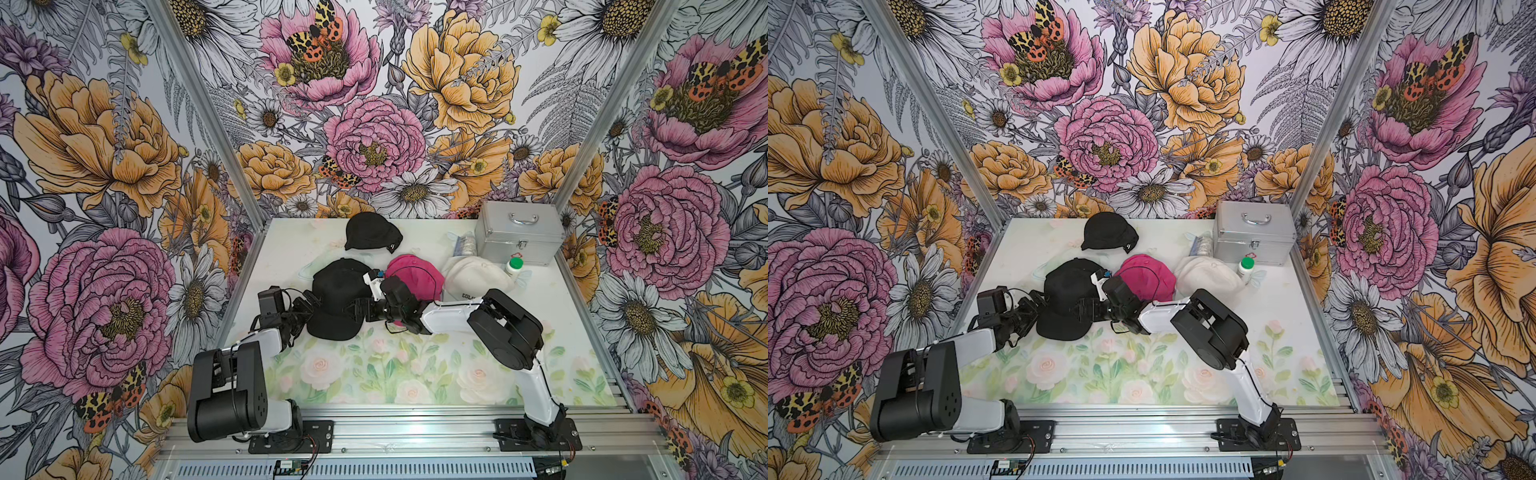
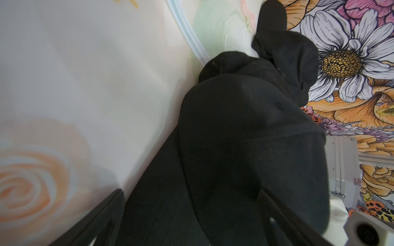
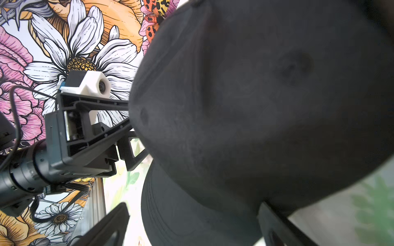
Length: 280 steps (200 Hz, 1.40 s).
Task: Stack the baseball caps by color
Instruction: Place the baseball cap on the baseball cap.
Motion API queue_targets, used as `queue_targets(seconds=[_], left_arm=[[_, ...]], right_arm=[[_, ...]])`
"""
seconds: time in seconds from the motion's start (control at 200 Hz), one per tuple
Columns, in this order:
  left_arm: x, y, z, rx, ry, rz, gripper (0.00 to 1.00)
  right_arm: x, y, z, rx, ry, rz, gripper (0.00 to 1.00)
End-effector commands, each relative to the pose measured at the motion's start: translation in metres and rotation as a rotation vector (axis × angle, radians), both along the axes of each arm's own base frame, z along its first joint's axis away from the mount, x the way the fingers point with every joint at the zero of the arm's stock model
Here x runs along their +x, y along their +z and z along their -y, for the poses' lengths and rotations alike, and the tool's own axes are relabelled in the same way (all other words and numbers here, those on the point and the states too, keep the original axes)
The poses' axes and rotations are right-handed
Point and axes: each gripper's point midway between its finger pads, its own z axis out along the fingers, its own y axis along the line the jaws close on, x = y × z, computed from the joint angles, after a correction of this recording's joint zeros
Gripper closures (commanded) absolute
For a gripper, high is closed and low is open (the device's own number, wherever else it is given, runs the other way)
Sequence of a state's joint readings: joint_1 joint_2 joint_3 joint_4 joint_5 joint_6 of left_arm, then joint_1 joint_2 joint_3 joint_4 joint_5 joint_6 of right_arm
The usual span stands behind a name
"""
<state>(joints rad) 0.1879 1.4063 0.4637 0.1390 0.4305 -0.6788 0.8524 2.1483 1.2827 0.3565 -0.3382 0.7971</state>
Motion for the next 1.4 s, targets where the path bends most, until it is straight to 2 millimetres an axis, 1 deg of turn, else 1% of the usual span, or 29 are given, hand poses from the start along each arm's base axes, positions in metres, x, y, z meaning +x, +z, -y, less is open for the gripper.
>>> queue_targets(seconds=[0.0,0.06,0.11,0.165,0.175,0.235,0.29,0.405,0.45,0.505,0.645,0.71,0.77,0.9,1.0,1.08,1.16,1.235,1.395], left_arm=[[0.007,0.014,0.018,-0.045,-0.070,0.056,0.01],[0.006,0.017,0.018,-0.042,-0.059,0.064,0.01],[0.005,0.020,0.015,-0.029,-0.041,0.075,0.01],[0.003,0.021,0.009,-0.008,-0.020,0.077,0.01],[0.003,0.020,0.009,-0.005,-0.016,0.073,0.01],[0.000,0.015,0.003,0.004,0.003,0.056,0.01],[0.000,0.010,0.003,-0.006,0.005,0.039,0.01],[0.001,0.005,0.007,-0.020,-0.013,0.021,0.01],[0.001,0.003,0.008,-0.020,-0.017,0.016,0.01],[0.000,0.002,0.007,-0.017,-0.015,0.013,0.01],[0.000,0.000,0.013,-0.031,-0.035,0.007,0.01],[0.001,0.001,0.019,-0.045,-0.056,0.008,0.01],[0.002,0.005,0.024,-0.050,-0.065,0.017,0.01],[0.001,0.023,0.029,-0.052,-0.054,0.064,0.01],[0.001,0.044,0.036,-0.064,-0.059,0.121,0.01],[0.002,0.062,0.042,-0.041,-0.076,0.152,0.01],[0.005,0.076,0.043,0.011,-0.086,0.168,0.01],[0.008,0.077,0.041,0.034,-0.081,0.166,0.01],[0.017,0.064,0.036,0.055,-0.077,0.125,0.01]], right_arm=[[0.004,0.022,-0.021,0.065,0.034,0.030,0.02],[0.002,0.027,-0.026,0.068,0.050,0.034,0.02],[0.004,0.028,-0.022,0.049,0.025,0.026,0.02],[0.008,0.023,-0.008,0.000,-0.035,0.018,0.02],[0.008,0.020,-0.004,-0.014,-0.049,0.015,0.02],[0.013,0.013,0.015,-0.069,-0.120,0.012,0.01],[0.016,0.008,0.025,-0.104,-0.154,0.006,0.01],[0.017,-0.012,0.030,-0.159,-0.193,-0.054,0.02],[0.016,-0.015,0.028,-0.162,-0.198,-0.063,0.02],[0.014,-0.014,0.021,-0.153,-0.172,-0.063,0.01],[0.008,0.001,-0.010,-0.067,-0.059,-0.056,0.02],[0.004,0.006,-0.020,-0.048,-0.032,-0.048,0.02],[0.002,0.014,-0.024,-0.029,-0.018,-0.037,0.02],[0.001,0.031,-0.026,-0.002,-0.013,-0.018,0.02],[0.001,0.049,-0.028,0.024,-0.008,0.004,0.02],[0.003,0.063,-0.032,0.048,-0.002,0.019,0.02],[0.007,0.068,-0.035,0.048,-0.006,0.029,0.02],[0.014,0.070,-0.036,0.042,-0.021,0.045,0.02],[0.036,0.076,-0.028,0.024,-0.070,0.078,0.02]])
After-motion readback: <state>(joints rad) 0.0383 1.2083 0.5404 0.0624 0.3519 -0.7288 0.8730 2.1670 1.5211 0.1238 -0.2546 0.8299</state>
